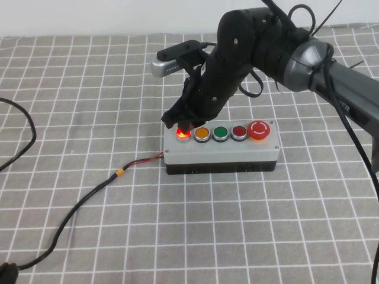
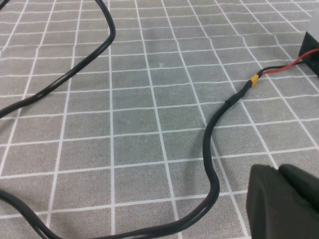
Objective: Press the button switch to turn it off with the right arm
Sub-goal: Press the button to turn off
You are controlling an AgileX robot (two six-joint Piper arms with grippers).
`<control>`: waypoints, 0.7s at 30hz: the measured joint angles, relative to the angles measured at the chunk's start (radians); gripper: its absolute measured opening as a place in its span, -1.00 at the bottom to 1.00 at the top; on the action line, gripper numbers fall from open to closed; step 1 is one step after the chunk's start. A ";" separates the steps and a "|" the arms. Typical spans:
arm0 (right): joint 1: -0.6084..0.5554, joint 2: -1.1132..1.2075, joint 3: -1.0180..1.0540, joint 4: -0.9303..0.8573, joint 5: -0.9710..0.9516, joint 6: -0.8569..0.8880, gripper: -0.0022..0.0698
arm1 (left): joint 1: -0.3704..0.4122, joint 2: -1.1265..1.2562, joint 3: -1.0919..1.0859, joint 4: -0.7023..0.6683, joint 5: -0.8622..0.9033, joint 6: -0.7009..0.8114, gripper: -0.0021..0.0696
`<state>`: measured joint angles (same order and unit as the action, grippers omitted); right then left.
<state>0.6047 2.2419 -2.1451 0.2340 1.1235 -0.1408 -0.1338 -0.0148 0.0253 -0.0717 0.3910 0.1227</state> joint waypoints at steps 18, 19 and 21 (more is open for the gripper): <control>0.001 0.027 -0.023 0.033 0.004 0.000 -0.99 | 0.000 0.000 0.000 0.000 0.000 0.000 -0.95; 0.004 0.019 -0.023 0.024 0.004 0.000 -0.99 | 0.000 0.000 0.000 0.000 0.000 0.000 -0.95; 0.010 0.001 -0.021 -0.004 0.005 0.000 -0.99 | 0.000 0.000 0.000 0.000 0.000 0.000 -0.95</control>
<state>0.6144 2.2432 -2.1665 0.2297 1.1287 -0.1408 -0.1338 -0.0148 0.0253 -0.0717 0.3910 0.1227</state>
